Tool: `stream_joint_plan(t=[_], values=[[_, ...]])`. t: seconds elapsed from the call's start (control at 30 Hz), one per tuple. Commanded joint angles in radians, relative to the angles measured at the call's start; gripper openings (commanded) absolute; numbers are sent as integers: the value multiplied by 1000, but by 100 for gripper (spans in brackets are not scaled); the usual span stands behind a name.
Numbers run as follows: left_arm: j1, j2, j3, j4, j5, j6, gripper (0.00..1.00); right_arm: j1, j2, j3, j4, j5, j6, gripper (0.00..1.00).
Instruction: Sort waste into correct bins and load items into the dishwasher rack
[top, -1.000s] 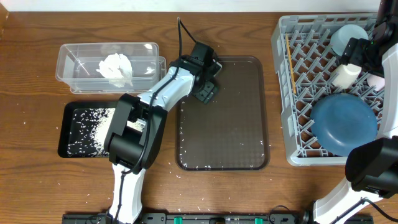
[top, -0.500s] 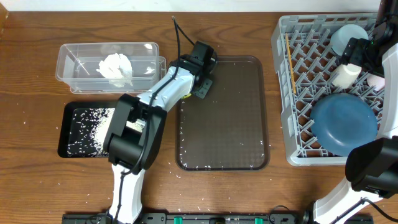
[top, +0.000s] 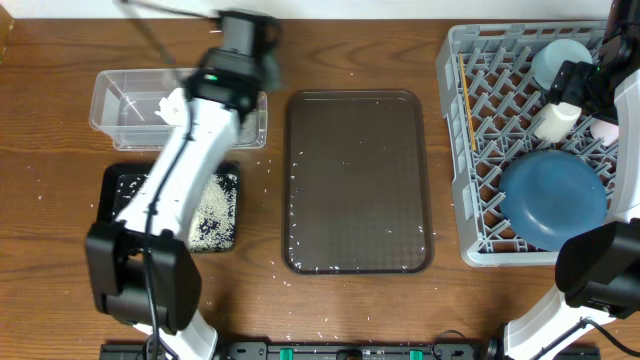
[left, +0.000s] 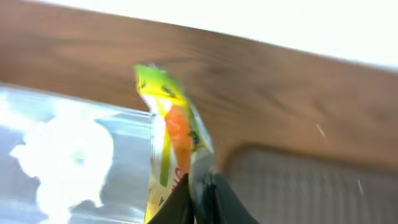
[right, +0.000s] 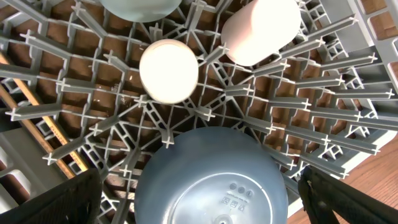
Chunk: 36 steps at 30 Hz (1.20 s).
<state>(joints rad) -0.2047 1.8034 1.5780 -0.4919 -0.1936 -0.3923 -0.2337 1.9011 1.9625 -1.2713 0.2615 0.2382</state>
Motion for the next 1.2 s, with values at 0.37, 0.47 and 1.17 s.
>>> stream_joint_plan(t=[0.37,0.47,1.17], values=[[301,82,-3,21,179,-473,82,-3,-10,3,-1,7,9,99],[340,51,-3,-11,321,-427,82,-3,-10,3,-1,7,9,99],[428,-555,-346,-532,496,-101,82,-3,-10,3,-1,7,9,99]])
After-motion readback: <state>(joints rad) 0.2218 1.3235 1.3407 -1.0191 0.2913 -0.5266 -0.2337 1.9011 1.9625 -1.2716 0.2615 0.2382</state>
